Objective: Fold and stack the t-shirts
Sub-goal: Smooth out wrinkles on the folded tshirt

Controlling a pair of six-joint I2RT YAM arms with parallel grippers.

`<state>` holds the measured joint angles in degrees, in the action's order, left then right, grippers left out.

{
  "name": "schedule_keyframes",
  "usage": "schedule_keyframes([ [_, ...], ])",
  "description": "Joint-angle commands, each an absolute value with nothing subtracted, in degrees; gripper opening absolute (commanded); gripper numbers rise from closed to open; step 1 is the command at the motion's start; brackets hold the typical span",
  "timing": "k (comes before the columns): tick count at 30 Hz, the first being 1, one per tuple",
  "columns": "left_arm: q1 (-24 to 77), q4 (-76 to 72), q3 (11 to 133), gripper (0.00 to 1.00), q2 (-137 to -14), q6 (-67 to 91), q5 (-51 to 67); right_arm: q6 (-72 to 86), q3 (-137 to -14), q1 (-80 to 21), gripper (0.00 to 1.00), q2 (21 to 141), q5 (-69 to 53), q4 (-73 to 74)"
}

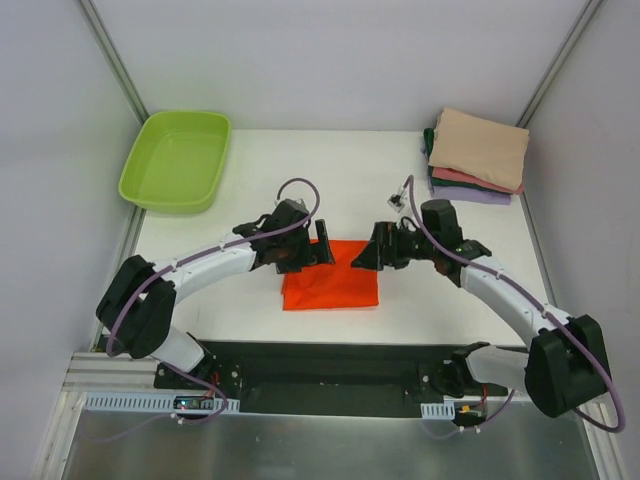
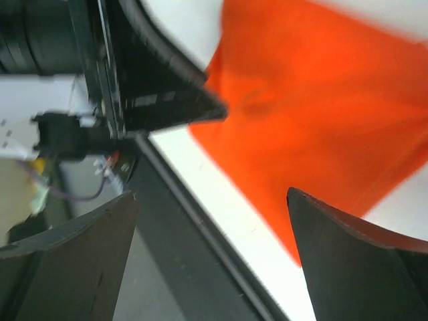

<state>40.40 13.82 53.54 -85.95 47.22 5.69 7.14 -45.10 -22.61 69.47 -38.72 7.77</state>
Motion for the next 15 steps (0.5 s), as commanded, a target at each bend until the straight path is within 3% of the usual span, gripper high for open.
schedule_keyframes([
  [1, 38.85, 14.33, 58.88, 0.99, -85.42, 44.21, 1.23, 15.90, -39.03, -28.99, 0.96, 69.43, -47.03, 0.27],
  [5, 36.31, 14.24, 62.83, 0.99, -91.39, 42.89, 1.75, 18.72, -35.60, -31.20, 0.96, 72.06, -45.53, -6.49],
  [15, 32.08, 13.80, 64.86, 0.99, -104.06, 43.33, 4.83, 16.97, -32.70, -31.11, 0.96, 82.52, -41.14, -7.21],
])
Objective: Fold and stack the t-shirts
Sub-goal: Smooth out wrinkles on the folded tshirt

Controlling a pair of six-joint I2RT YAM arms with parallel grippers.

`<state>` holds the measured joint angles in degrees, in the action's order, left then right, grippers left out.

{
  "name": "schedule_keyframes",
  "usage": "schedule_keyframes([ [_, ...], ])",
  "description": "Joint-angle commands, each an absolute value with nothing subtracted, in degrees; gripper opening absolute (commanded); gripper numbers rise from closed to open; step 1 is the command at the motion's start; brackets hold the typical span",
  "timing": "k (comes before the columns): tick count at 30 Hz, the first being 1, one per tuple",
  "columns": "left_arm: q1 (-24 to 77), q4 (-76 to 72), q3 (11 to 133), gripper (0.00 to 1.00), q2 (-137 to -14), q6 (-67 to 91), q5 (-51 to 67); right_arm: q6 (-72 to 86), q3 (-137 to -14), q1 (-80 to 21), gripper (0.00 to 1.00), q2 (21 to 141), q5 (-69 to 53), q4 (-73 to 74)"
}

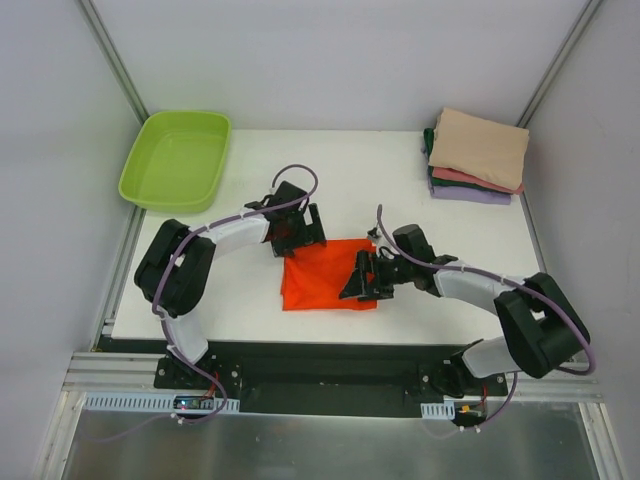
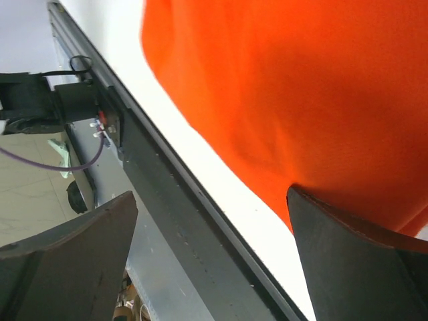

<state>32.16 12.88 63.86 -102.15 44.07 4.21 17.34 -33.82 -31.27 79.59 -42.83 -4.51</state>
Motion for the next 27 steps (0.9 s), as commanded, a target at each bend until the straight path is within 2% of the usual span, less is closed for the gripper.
schedule_keyframes([
  [1, 32.08, 13.80, 64.78, 0.99, -104.32, 43.42, 4.57, 16.88, -32.43, -31.03, 0.96, 83.23, -40.70, -7.38],
  [9, 31.47, 13.89, 63.72, 0.99, -103.36, 43.16, 1.76, 14.85, -29.27, -27.69, 0.96, 83.77, -37.61, -7.38],
  [12, 31.55, 13.89, 66.17, 0.99, -102.92, 40.18, 4.73, 14.33, -29.70, -27.07, 0.96, 77.72, -38.41, -4.41],
  [14, 31.73, 13.89, 68.02, 0.99, -101.61, 38.59, 6.67, 11.97, -31.89, -27.07, 0.96, 71.14, -34.91, 2.95],
  [18, 32.25, 13.97, 69.26, 0.99, -95.38, 36.39, 6.16, 6.68, -38.57, -27.07, 0.96, 56.38, -23.42, 19.22],
  [22, 32.34, 14.50, 67.33, 0.99, -86.69, 33.32, 5.10, 11.76, -38.33, -26.46, 0.96, 45.11, -8.83, 19.43],
  [24, 32.43, 15.20, 63.83, 0.99, -81.85, 32.70, 2.91, 14.07, -37.09, -26.11, 0.96, 42.72, -3.62, 18.46],
  [27, 32.43, 15.90, 56.54, 0.99, -73.51, 33.83, -3.04, 12.65, -39.28, -26.10, 0.96, 46.03, -6.15, 19.94],
])
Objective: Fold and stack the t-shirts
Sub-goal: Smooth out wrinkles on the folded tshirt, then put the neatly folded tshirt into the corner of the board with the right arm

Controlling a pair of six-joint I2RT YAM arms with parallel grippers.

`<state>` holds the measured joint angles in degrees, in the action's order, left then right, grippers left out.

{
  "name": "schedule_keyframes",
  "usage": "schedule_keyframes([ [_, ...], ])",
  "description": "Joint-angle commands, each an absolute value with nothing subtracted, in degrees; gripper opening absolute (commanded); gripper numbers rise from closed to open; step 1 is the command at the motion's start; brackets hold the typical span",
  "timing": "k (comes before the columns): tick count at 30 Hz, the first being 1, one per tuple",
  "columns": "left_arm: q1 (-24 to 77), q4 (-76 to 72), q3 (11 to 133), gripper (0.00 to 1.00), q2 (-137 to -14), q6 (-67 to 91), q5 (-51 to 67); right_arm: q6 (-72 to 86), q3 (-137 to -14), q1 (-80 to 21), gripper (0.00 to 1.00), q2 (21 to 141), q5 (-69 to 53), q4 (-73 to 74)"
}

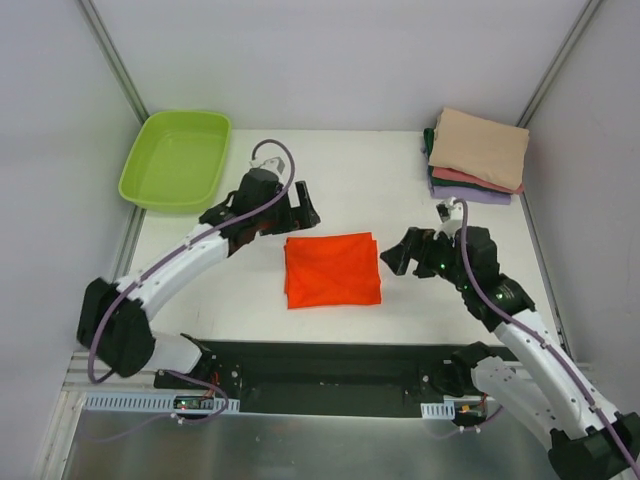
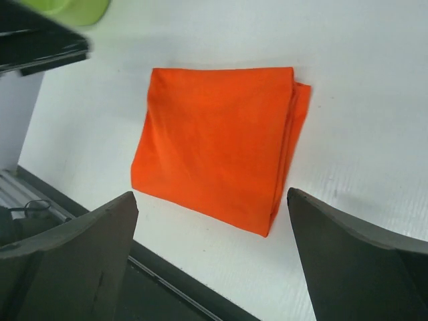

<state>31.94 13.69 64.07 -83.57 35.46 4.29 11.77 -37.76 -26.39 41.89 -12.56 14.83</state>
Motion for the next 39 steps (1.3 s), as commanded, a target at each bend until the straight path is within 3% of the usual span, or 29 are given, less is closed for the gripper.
schedule_keyframes([
  [1, 32.43, 16.26, 54.16, 0.99, -70.34, 34.62, -4.99, 12.83, -40.07, -26.28, 0.96, 48.23, -6.85, 20.04],
  [7, 32.34, 17.49, 39.83, 0.99, -56.62, 40.77, -10.63, 14.24, -47.10, -29.53, 0.96, 65.28, -0.36, 24.70],
  [12, 32.26, 18.02, 36.21, 0.99, -52.82, 41.13, -11.08, 15.21, -52.28, -32.43, 0.99, 78.02, -0.35, 23.29],
  [18, 32.26, 18.90, 37.97, 0.99, -55.54, 40.25, -10.11, 16.08, -55.90, -33.48, 0.79, 88.76, -2.98, 21.71],
  [29, 32.26, 19.25, 38.76, 0.99, -58.45, 40.51, -9.67, 16.88, -55.63, -36.65, 0.65, 96.59, -2.64, 21.10],
  [36, 32.34, 19.25, 37.88, 0.99, -55.55, 41.22, -8.87, 15.56, -57.56, -38.67, 0.44, 102.65, 3.24, 21.10],
  [39, 32.26, 19.16, 36.83, 0.99, -53.62, 42.10, -9.66, 14.77, -58.88, -39.64, 0.27, 105.55, 7.11, 20.74],
])
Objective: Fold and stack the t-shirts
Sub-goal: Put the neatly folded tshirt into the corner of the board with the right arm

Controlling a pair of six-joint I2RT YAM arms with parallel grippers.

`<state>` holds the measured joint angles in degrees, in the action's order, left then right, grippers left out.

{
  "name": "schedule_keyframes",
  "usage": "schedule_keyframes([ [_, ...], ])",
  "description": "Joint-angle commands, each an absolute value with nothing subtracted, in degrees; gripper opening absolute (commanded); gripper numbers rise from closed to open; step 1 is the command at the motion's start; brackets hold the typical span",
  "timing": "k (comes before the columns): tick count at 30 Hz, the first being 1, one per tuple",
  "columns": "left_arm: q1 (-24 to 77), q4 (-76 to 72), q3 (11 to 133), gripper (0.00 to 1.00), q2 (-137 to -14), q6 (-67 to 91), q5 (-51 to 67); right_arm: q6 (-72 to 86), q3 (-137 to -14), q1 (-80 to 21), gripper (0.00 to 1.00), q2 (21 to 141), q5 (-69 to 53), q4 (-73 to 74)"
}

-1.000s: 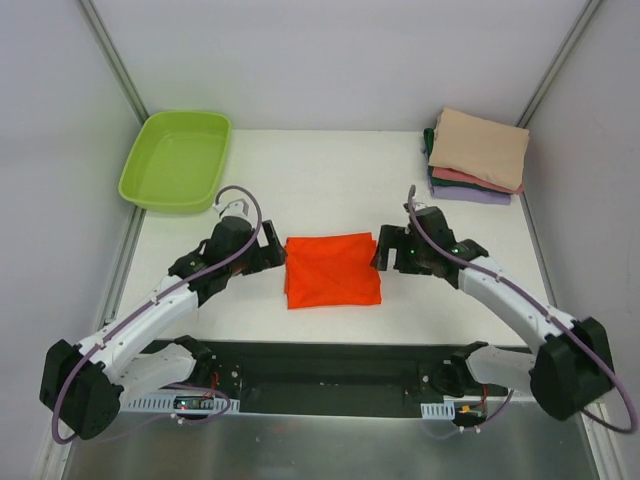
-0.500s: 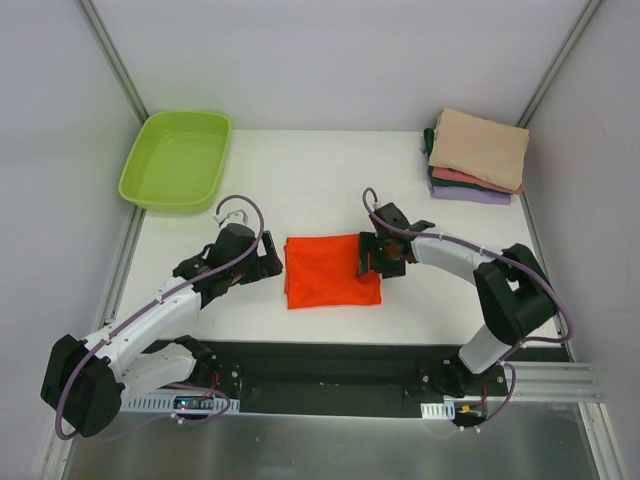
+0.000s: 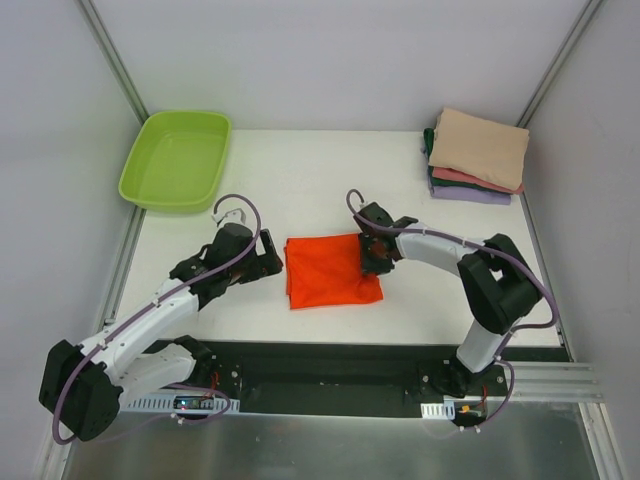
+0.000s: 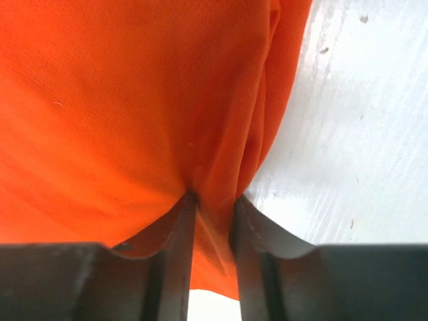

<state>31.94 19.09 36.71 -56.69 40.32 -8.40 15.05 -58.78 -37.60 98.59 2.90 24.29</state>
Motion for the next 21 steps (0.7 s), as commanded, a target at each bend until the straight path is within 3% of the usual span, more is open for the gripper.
schedule_keyframes([
  [1, 32.26, 19.16, 36.57, 0.99, -53.18, 42.01, -10.10, 14.50, -58.97, -39.81, 0.23, 106.43, 7.47, 20.22],
  [6, 32.26, 19.16, 35.77, 0.99, -51.16, 42.19, -11.77, 7.84, -64.58, -39.99, 0.01, 108.10, 11.22, 22.65],
  [21, 31.91, 21.79, 34.54, 0.99, -49.13, 43.94, -18.63, -24.59, -93.32, -35.69, 0.00, 112.49, 42.18, 27.16],
])
